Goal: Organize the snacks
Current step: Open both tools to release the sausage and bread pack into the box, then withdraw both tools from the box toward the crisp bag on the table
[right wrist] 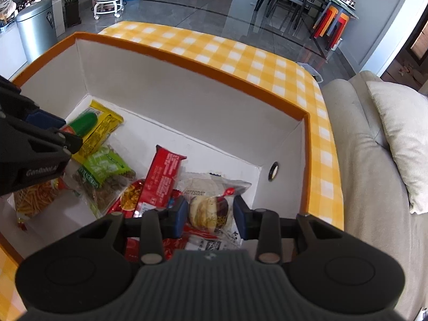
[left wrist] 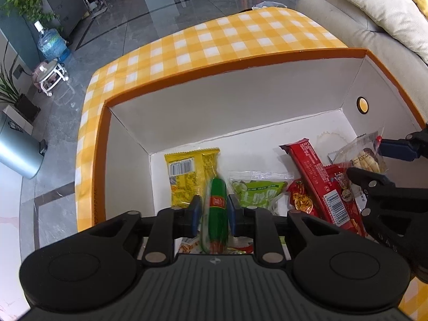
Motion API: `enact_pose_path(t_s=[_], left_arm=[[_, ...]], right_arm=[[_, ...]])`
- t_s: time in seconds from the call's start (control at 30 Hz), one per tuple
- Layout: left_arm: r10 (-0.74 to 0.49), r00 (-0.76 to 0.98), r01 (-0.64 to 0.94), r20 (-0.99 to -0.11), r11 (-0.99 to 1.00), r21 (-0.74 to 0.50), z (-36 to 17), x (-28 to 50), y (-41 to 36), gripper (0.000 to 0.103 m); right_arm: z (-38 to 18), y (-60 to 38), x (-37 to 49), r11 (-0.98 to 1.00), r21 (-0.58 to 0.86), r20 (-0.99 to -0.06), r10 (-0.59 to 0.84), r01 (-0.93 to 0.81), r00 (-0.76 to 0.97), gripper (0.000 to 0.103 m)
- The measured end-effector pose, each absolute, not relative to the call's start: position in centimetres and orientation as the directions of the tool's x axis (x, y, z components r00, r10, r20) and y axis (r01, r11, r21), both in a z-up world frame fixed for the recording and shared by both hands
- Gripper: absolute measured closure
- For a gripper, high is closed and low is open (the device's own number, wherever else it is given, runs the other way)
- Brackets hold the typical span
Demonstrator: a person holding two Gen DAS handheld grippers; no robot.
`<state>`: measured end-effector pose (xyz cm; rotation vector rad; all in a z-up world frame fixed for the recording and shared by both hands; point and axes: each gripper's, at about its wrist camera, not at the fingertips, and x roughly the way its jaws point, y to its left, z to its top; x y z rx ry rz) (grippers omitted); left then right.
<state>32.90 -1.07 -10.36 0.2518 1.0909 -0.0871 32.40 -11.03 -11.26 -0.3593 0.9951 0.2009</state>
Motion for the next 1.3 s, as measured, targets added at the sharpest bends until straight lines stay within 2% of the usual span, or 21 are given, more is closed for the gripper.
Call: enact_pose_path(t_s=[0.03, 0.17, 0.23, 0.33, 0.37, 0.4, 0.5, 0.6, 0.7, 0.83, 0.97, 1.3], left_arm=[[0.048, 0.466, 0.199, -0.883, 0.967, 0.158, -10.3, 32.9, -1.1, 0.07], [0.053, 0.488, 0.201, -0.871, 0.964, 0.171, -9.5, 32.4, -1.1, 0.056], [0.06, 0.501, 0.198, -0.863, 0.963, 0.181, -9.0, 32.0, -1.2, 0.045], [0.055, 0.532, 0.215, -0.845, 0.956, 0.197, -8.1, 31.2, -1.3, 0.039], [0.05, 0.543, 0.222, -0.839, 0.954, 0.201, -7.8, 30.9, -1.4, 0.033], [0.048, 0.552, 0.226, -0.832, 0.952, 0.205, -7.6, 30.6, -1.4, 0.023], [0.019, 0.588, 0.235, -0.809, 0.953, 0.193, -6.6, 29.3, -1.2, 0.022], [-0.057, 0.597, 0.232, -0.8, 0.967, 0.104, -5.7, 28.3, -0.3, 0.013], [-0.127, 0.611, 0.207, -0.781, 0.978, 0.003, -4.6, 27.1, 0.9, 0.013], [-0.124, 0.653, 0.194, -0.747, 0.981, 0.007, -3.2, 25.1, 1.4, 0.013], [-0.153, 0.667, 0.179, -0.729, 0.983, -0.042, -1.9, 23.2, 2.2, 0.02], [-0.108, 0.707, 0.176, -0.699, 0.984, 0.026, -0.8, 17.6, 1.7, 0.022]], right_arm=[[-11.3, -11.0, 32.4, 0.924, -0.198, -0.849, 0.006, -0.328, 0.529, 0.068], [-11.0, -11.0, 32.3, 0.924, -0.19, -0.848, 0.016, -0.332, 0.529, 0.066], [-10.6, -11.2, 32.0, 0.93, -0.167, -0.844, 0.036, -0.327, 0.535, 0.059], [-9.7, -11.3, 31.4, 0.934, -0.152, -0.832, 0.057, -0.324, 0.552, 0.051], [-9.4, -11.2, 31.1, 0.934, -0.151, -0.827, 0.061, -0.324, 0.56, 0.048], [-9.1, -11.2, 30.8, 0.934, -0.151, -0.821, 0.064, -0.323, 0.568, 0.048], [-8.1, -11.3, 29.8, 0.941, -0.145, -0.801, 0.07, -0.305, 0.594, 0.042], [-7.2, -11.7, 28.7, 0.954, -0.119, -0.785, 0.08, -0.276, 0.614, 0.042], [-6.2, -12.1, 27.2, 0.965, -0.092, -0.766, 0.089, -0.245, 0.637, 0.042], [-4.9, -12.5, 25.5, 0.974, -0.069, -0.741, 0.095, -0.216, 0.665, 0.042], [-3.6, -12.7, 24.1, 0.979, -0.045, -0.722, 0.105, -0.197, 0.684, 0.042], [-2.3, -13.1, 19.3, 0.984, 0.025, -0.721, 0.141, -0.178, 0.679, 0.041]])
